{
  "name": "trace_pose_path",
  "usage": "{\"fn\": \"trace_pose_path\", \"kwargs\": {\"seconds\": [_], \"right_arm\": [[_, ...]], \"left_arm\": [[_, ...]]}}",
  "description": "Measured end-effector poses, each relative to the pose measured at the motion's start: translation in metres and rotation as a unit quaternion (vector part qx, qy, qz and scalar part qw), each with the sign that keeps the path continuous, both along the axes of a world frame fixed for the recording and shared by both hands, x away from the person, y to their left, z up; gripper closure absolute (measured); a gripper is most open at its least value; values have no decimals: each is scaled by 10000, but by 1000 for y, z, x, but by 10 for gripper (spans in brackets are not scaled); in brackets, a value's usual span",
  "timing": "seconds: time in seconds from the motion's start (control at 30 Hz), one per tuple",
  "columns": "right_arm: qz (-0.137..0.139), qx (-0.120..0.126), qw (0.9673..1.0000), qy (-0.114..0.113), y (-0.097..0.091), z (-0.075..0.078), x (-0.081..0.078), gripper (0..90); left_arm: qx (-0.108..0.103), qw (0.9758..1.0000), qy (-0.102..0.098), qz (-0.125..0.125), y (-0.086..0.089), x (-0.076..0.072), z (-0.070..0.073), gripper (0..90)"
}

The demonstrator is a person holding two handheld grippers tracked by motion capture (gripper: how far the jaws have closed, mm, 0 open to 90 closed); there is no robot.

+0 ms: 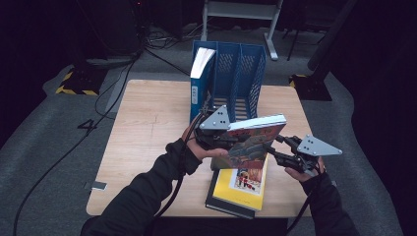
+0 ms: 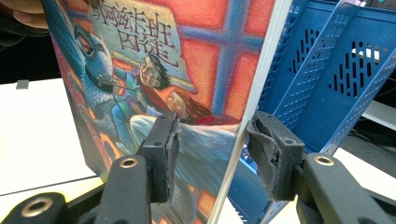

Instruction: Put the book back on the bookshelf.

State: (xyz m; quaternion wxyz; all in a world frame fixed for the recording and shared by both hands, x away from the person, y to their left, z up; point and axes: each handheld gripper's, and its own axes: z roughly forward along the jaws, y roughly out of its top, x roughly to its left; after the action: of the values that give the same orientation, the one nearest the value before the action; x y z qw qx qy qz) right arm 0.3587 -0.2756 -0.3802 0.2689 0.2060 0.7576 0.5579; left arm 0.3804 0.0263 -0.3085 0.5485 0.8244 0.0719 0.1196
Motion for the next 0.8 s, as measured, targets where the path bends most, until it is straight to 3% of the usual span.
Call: {"fn": "trace_pose_path", "kwargs": {"seconds": [0.2,0.33,0.43,0.57,0.8], "right_arm": [[-28,-23,10000,-11,0,0,0,522],[-44,-33,10000,-8,0,0,0,521],[-25,-12,10000,-1,0,-1,0,519],[-28,17,10000,30,-1,-1,0,517],[-98,-5,9999,31,-2,-1,0,445]], "left_arm": [[-16,10000,18,30,-1,0,-1,730],[-82,9999,-78,64,-2,-3,-5,725],[-71,9999,-35,107,-4,-3,-10,688],[-171,9998,52,111,-3,-2,-18,728],[-44,9997,-13,235,-6,-1,-15,740]]}}
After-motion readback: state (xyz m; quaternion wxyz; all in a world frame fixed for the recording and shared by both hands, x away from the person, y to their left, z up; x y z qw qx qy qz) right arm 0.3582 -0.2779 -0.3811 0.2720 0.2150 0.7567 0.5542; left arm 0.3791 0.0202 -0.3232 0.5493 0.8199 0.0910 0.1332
